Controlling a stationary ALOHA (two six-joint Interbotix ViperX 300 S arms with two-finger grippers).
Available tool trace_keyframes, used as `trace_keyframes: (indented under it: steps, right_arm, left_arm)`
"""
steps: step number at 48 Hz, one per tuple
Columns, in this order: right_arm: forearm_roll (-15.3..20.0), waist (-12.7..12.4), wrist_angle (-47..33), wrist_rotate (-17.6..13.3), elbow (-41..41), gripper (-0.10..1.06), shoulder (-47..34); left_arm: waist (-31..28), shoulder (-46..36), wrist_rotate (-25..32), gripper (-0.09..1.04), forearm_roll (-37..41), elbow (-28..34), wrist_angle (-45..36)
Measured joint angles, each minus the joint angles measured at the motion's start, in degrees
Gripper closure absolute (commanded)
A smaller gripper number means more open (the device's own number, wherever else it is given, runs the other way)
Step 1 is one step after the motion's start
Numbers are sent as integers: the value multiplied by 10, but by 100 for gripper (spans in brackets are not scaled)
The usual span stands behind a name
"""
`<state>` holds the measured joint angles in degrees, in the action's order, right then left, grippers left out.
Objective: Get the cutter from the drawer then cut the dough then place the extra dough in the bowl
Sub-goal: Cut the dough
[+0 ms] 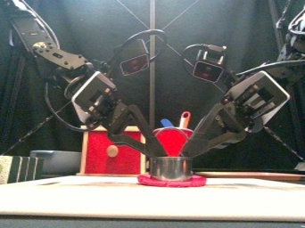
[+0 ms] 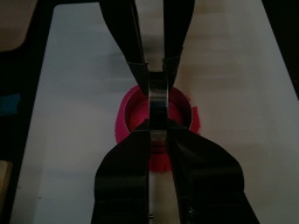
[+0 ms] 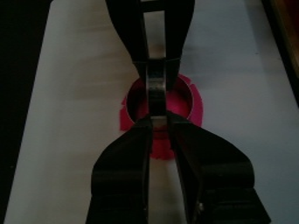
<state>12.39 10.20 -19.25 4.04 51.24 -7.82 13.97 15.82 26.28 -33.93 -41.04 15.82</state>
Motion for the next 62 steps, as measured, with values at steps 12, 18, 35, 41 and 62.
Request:
trace_keyframes:
  steps: [12, 18, 35, 41, 62]
  right_arm:
    - [0, 0, 0, 0, -1, 48, -4]
    - [-1, 0, 5, 0, -3, 48, -7]
    - [-1, 0, 18, 0, -18, 48, -23]
    - [-1, 0, 24, 0, -18, 48, -26]
    - [-1, -10, 33, -1, -18, 48, -27]
  left_arm:
    - [3, 9, 0, 47, 9, 0, 0]
    - [4, 12, 0, 46, 15, 0, 0]
    - [6, 12, 0, 46, 27, -1, -10]
    - [7, 12, 0, 47, 28, 0, -10]
    - [7, 14, 0, 46, 29, 0, -11]
